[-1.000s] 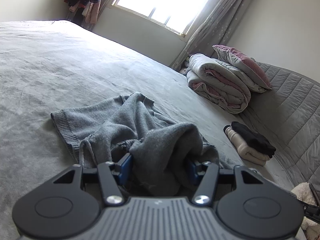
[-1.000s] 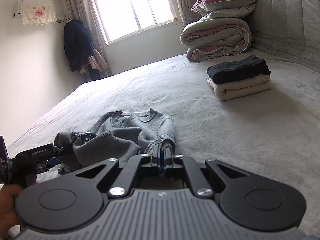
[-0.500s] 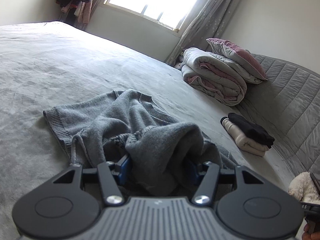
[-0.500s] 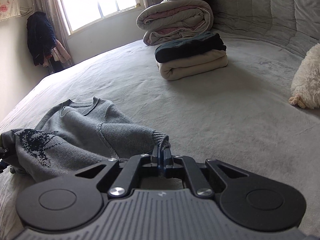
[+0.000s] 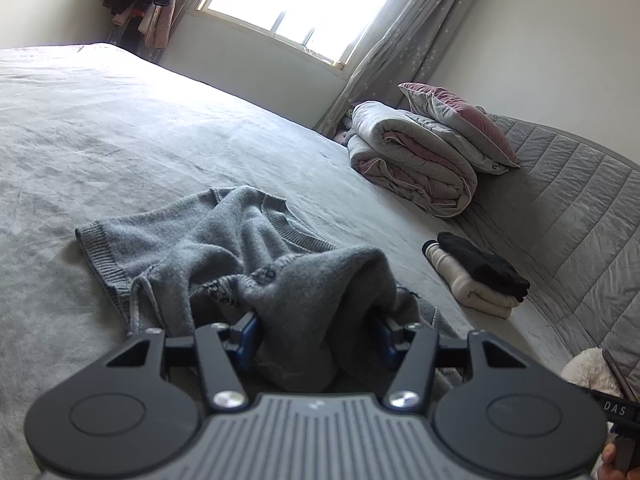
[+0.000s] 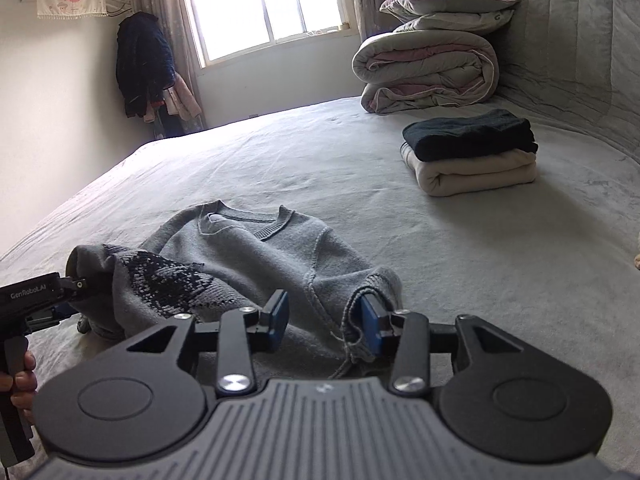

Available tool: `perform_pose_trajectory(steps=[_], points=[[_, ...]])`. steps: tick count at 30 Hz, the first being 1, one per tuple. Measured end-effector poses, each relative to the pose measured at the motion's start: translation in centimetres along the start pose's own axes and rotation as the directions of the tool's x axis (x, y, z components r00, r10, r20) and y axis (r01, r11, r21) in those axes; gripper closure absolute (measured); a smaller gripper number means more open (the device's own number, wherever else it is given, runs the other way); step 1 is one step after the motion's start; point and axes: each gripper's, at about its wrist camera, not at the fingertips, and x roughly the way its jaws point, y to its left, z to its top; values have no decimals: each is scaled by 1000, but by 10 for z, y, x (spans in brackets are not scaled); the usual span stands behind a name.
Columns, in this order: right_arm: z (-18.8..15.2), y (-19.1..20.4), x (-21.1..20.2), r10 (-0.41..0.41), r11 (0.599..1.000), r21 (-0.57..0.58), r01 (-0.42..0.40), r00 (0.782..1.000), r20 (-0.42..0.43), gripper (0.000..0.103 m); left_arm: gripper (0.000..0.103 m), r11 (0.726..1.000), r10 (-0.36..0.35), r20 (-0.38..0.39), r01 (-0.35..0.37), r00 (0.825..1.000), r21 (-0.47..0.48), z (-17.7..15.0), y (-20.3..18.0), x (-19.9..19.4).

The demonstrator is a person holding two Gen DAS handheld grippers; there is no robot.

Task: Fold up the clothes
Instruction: 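Grasp the sweater body with the right gripper while the left gripper holds the hem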

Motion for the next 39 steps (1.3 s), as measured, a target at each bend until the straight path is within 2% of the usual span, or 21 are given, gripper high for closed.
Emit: perform_pose_trajectory(steps=[4, 10, 16, 20, 29, 33, 35, 39], points=[[1, 28, -1, 73, 995, -67, -72, 997, 2, 59, 47, 1000, -23, 0, 23, 1000, -16, 1, 1, -1], [-6, 67, 10, 153, 973, -170, -157, 988, -39, 59, 47, 999, -31, 1, 31, 1000, -16, 2, 0, -3], [-15, 94, 25, 189, 947, -250, -204, 979, -82, 59, 47, 999, -42, 3, 42, 999, -24, 3, 2, -6], [-21, 106, 29, 182, 935, -291, -202, 979, -94, 59, 47, 998, -51, 5, 52, 999, -31, 5, 3, -8], [-25, 92, 56, 103, 954, -268, -134, 987, -124, 60, 47, 997, -67, 10, 67, 998, -21, 9, 5, -16], [-23, 79, 65, 81, 972, -210, -109, 987, -137, 60, 47, 998, -67, 15, 67, 998, -15, 10, 9, -21], [-22, 72, 68, 80, 980, -172, -104, 987, -140, 64, 46, 998, -65, 16, 65, 998, -7, 11, 11, -24], [-16, 61, 69, 79, 990, -104, -94, 987, -139, 65, 40, 999, -50, 9, 50, 999, 1, 12, 16, -29]])
